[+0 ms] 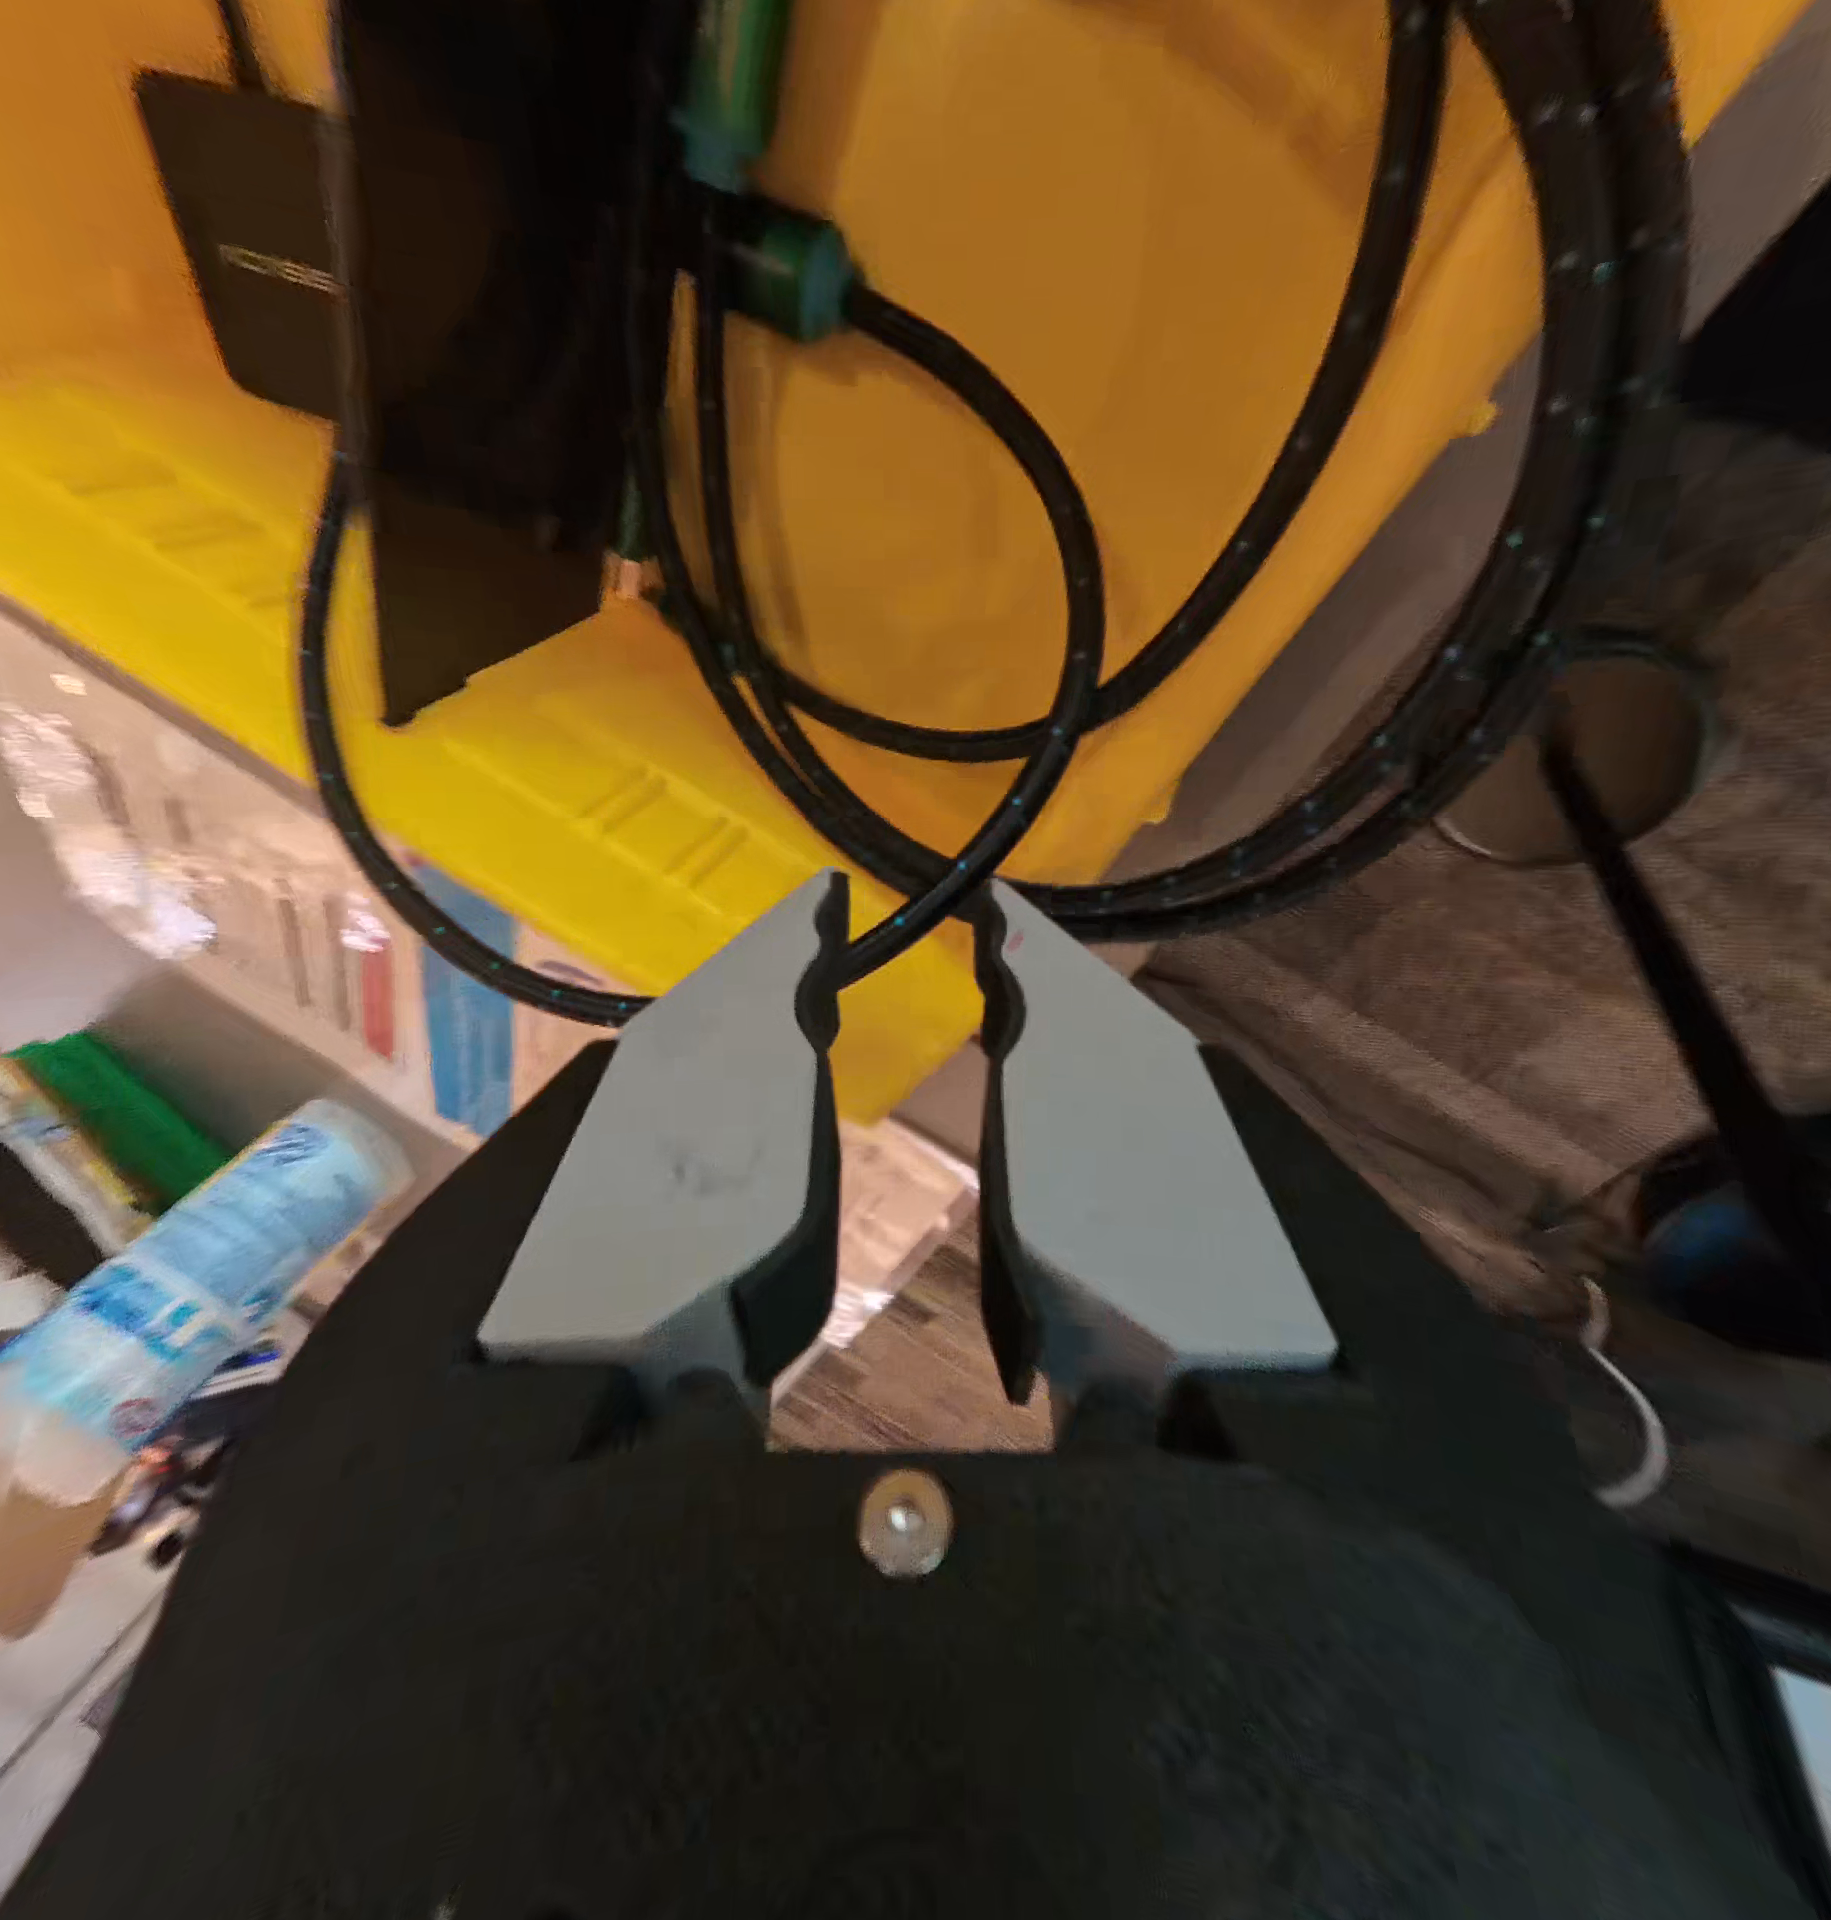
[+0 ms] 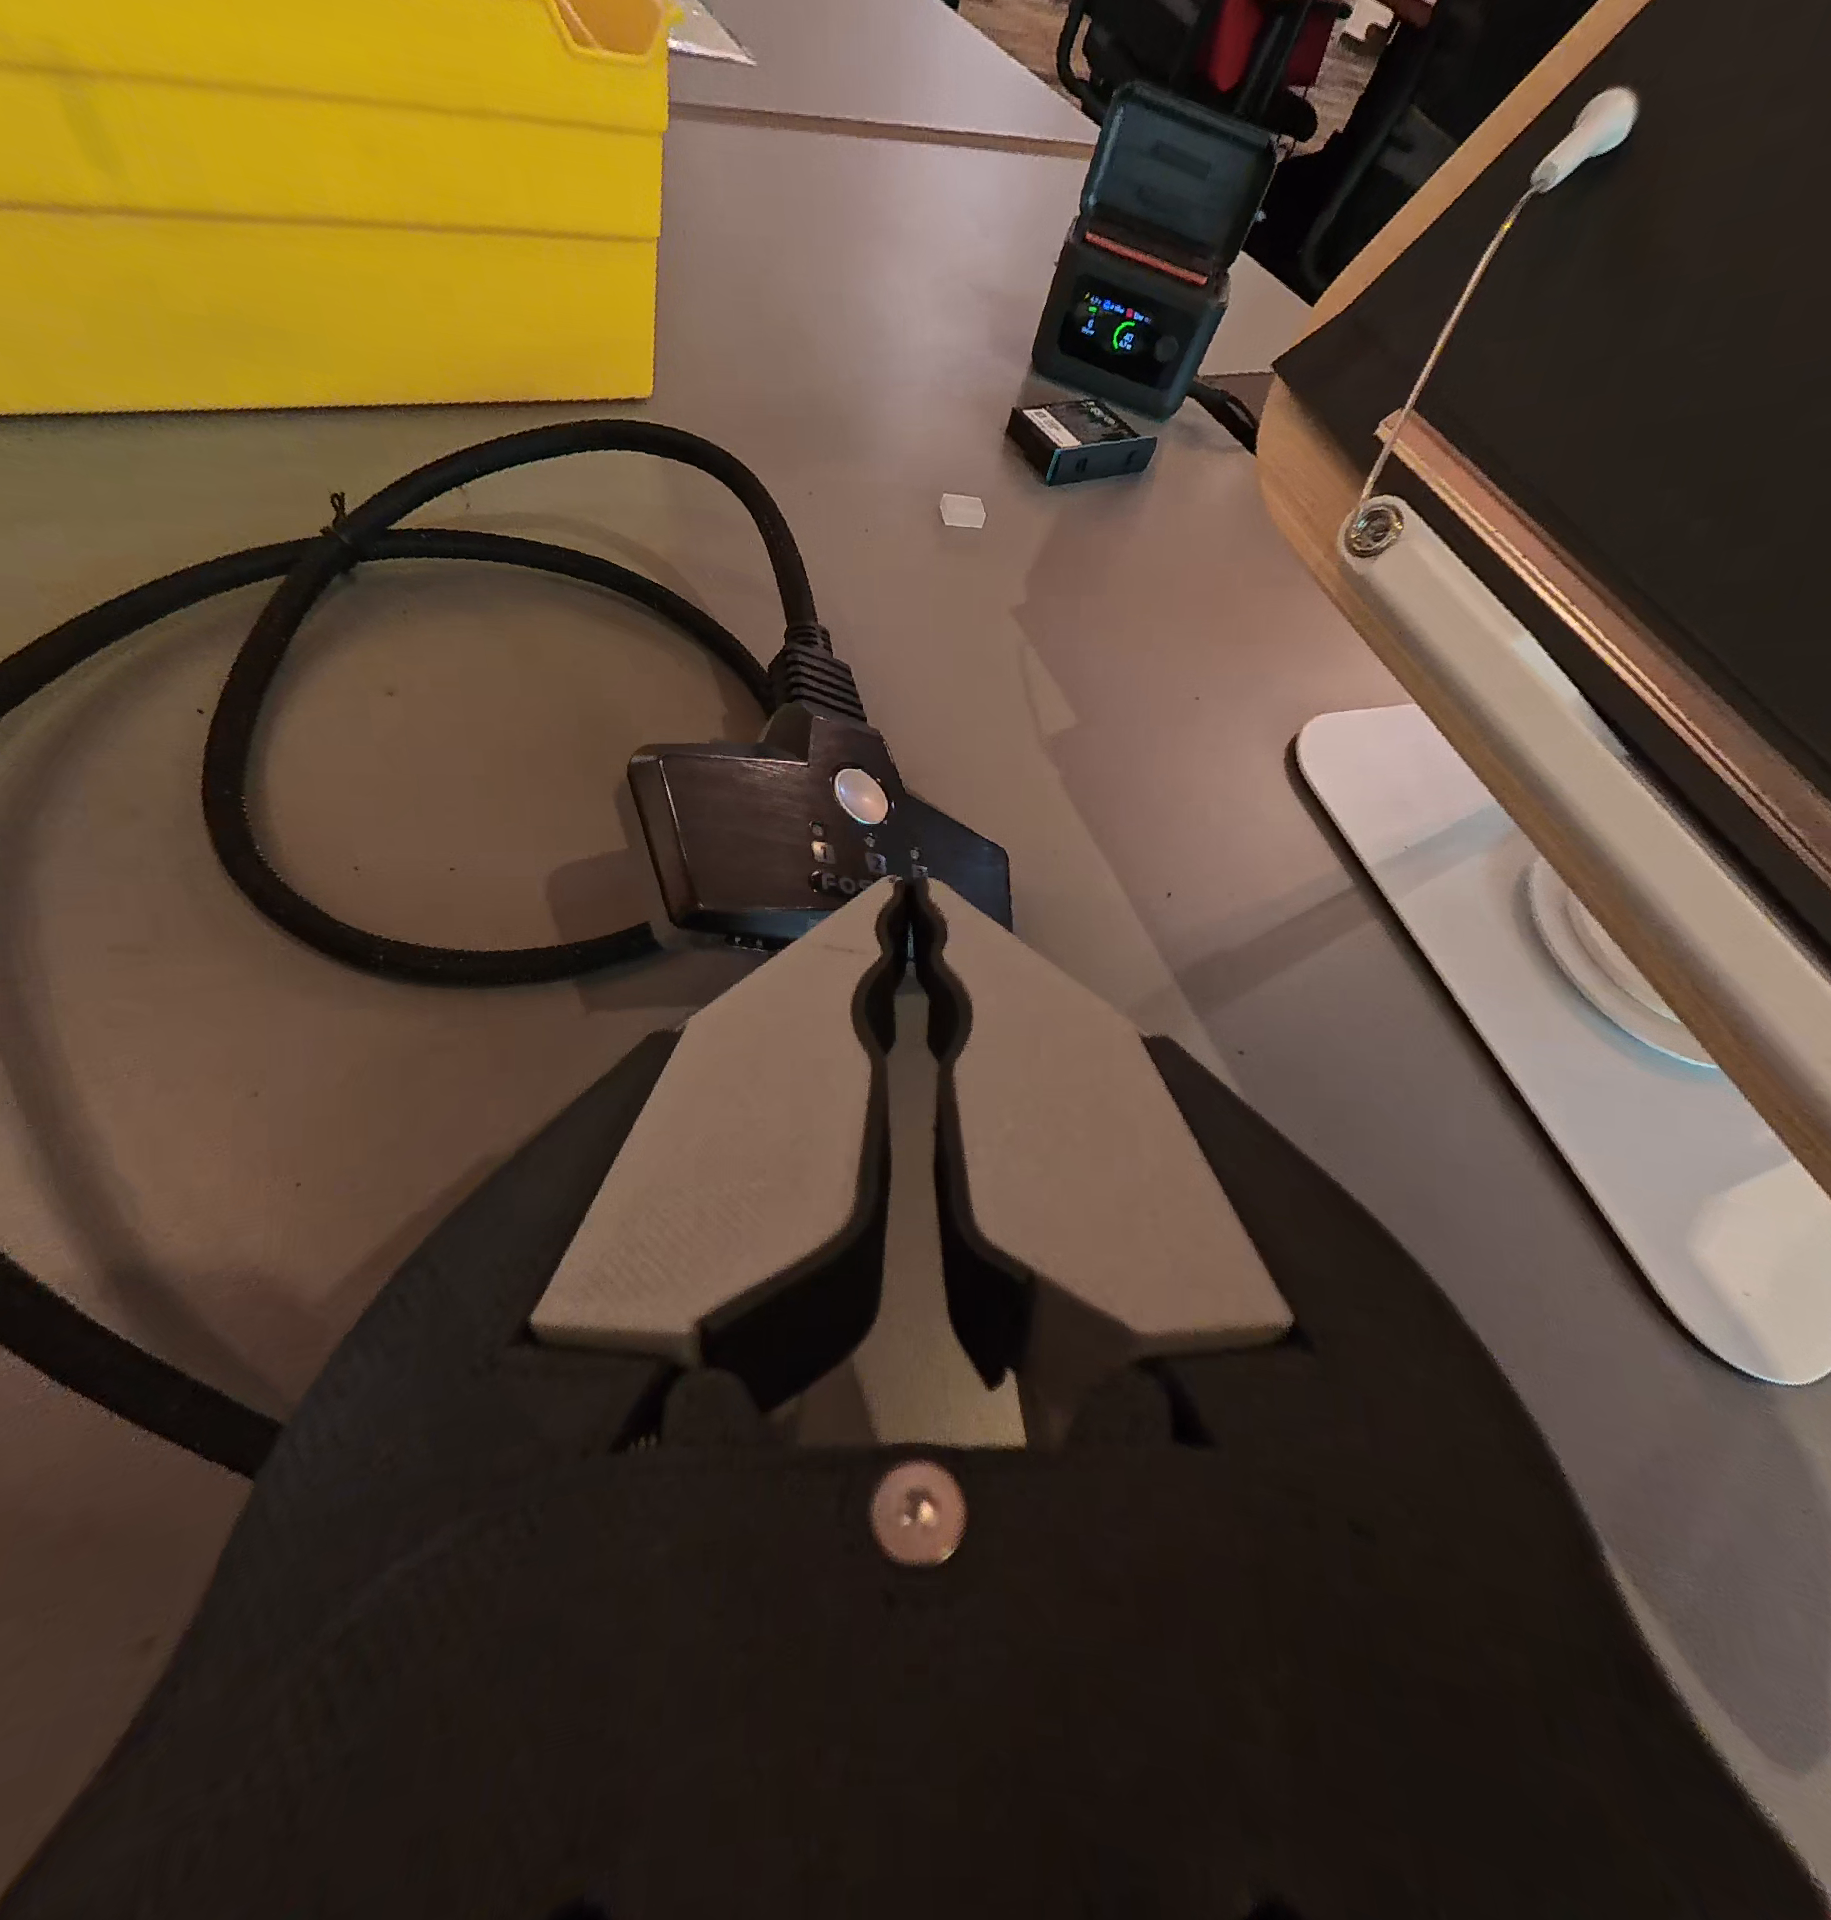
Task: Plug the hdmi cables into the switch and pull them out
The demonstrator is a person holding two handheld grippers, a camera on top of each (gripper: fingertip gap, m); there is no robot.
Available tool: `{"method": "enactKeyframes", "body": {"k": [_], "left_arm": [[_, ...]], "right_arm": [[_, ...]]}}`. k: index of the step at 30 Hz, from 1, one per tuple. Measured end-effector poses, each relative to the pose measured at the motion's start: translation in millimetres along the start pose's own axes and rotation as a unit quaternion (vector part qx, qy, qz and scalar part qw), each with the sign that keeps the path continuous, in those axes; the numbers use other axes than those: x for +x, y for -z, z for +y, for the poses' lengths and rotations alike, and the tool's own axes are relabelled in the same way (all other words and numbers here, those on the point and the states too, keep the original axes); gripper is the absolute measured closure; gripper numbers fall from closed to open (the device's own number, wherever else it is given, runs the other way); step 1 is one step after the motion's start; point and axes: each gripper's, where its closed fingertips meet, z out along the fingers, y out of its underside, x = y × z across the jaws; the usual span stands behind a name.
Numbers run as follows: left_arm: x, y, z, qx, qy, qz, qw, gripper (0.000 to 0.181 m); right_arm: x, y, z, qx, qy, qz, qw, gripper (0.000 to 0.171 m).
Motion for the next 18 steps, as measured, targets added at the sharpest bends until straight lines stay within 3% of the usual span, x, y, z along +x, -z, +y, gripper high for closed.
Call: {"method": "enactKeyframes", "body": {"k": [4,9,15,18], "left_arm": [[-43.8,57.0,-21.6,0.077,0.018,-0.106,0.991,0.162],[-121.0,147.3,-35.3,0.083,0.044,-0.366,0.926,0.177],[-152.3,213.6,-80.2,0.125,0.088,-0.471,0.869,0.178],[-157.4,248.7,-115.8,0.199,0.117,-0.482,0.845,0.178]], "right_arm": [[4.3,2.3,-2.0,0.008,-0.013,0.003,1.0,0.171],[5.2,1.6,-2.2,0.009,-0.019,0.002,1.0,0.171],[4.9,1.5,-2.6,0.01,-0.017,0.002,1.0,0.171],[5.6,2.2,-4.5,0.017,-0.027,-0.003,0.999,0.171]]}}
